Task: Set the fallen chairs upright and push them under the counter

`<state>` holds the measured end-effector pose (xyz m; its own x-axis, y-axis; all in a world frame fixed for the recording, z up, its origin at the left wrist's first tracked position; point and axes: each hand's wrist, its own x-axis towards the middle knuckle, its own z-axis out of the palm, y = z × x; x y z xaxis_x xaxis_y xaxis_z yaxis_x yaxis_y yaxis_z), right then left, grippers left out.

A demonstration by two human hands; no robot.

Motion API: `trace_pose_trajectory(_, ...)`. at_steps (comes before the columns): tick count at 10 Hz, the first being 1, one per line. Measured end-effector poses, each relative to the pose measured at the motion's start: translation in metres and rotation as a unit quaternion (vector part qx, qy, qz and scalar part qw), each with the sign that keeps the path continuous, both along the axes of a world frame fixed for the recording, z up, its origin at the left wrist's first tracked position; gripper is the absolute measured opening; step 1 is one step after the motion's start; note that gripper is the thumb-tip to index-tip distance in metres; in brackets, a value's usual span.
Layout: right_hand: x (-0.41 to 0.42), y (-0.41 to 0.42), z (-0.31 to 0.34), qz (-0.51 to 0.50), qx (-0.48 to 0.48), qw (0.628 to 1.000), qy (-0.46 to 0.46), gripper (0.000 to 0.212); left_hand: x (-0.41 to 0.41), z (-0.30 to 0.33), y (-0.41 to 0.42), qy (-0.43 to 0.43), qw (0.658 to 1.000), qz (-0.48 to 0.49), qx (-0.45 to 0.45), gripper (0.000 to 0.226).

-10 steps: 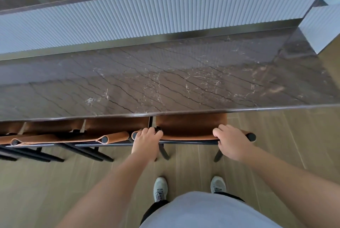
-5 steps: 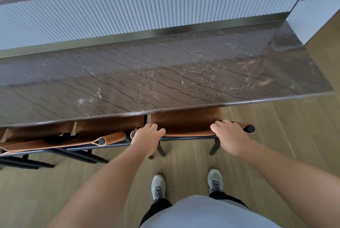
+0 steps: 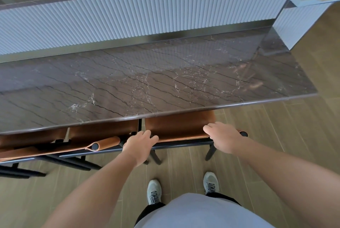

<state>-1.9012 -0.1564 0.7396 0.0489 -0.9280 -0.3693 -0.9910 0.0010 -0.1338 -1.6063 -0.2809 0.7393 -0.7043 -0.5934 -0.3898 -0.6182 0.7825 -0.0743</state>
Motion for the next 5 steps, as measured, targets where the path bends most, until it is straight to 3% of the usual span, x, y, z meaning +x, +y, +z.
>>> trace_pose_trajectory(2, -0.002, 0.003, -0.002, 0.021, 0.019, 1.000, -0.001, 0.025, 0.001, 0.003, 0.003, 0.015, 1.000, -0.002, 0.015, 0.030)
trace_pose_trajectory(3, -0.003, -0.001, -0.002, 0.003, 0.064, 0.997, -0.033, 0.013, 0.004, 0.002, 0.003, 0.075, 0.994, 0.055, 0.051, 0.024)
trace_pose_trajectory(4, 0.000, -0.010, 0.006, -0.018, 0.116, 0.989, -0.095, 0.008, 0.007, 0.006, 0.008, 0.151, 0.973, 0.141, 0.100, 0.042)
trace_pose_trajectory(5, 0.010, -0.019, 0.015, -0.059, 0.044, 0.977, -0.199, 0.014, 0.005, 0.022, 0.011, 0.285, 0.916, 0.246, 0.142, 0.045)
